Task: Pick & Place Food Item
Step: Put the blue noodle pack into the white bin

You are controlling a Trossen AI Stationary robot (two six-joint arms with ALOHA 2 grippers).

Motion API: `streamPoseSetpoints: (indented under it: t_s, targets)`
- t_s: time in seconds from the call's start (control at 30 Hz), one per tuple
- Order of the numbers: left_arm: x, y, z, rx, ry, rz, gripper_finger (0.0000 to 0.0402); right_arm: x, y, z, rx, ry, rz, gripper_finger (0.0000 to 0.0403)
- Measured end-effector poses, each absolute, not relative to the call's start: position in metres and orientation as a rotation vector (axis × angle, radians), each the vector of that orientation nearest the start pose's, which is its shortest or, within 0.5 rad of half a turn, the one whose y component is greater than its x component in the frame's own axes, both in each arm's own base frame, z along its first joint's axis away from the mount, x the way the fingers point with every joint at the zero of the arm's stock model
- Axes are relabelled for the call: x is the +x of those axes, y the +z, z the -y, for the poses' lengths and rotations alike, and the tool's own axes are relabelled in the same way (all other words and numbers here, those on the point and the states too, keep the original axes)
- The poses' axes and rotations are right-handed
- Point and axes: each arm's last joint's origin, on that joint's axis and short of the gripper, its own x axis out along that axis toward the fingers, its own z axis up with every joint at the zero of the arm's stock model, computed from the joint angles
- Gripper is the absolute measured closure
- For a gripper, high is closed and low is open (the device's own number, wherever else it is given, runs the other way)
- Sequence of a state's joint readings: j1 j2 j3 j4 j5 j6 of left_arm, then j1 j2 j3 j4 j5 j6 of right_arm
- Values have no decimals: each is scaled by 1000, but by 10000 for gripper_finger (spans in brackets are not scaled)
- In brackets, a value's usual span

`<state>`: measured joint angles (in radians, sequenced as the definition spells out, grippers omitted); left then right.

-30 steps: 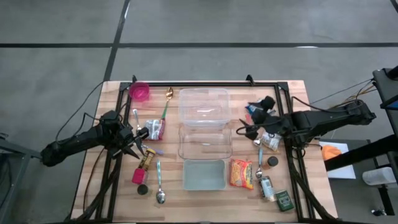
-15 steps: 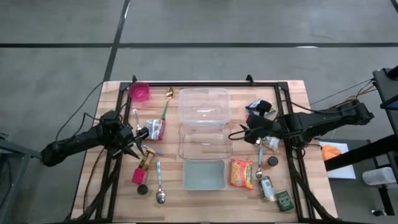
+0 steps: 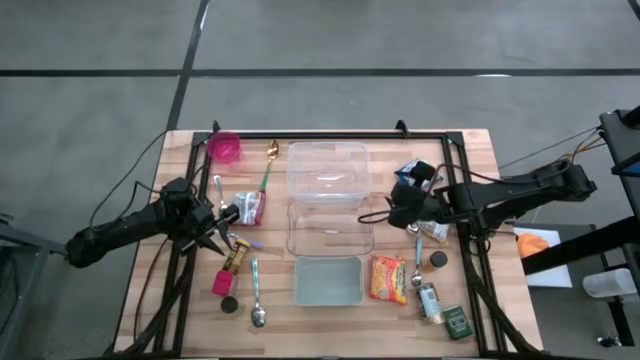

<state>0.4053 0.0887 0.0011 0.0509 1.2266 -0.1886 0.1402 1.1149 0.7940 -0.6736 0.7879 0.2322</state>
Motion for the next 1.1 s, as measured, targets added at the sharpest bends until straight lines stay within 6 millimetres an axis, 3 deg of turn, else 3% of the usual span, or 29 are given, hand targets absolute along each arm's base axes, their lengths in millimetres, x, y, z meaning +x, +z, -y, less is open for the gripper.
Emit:
streamPoseSetpoints:
  t_s: [0.33,0.53,0.77,1.1]
  targets:
    - [88,162,-8,-205,-817,-103,291,197,240,16,-67,-681,-955,22]
    - [88,162,-8,-205,-817,-103,291,192,241,50,-10,-753,-1012,22]
    - [88,162,-8,-205,-817,-103,291,185,246,96,50,-723,-1085,22]
    - [88,162,-8,-205,-817,-103,291,206,217,137,24,-625,-1286,22]
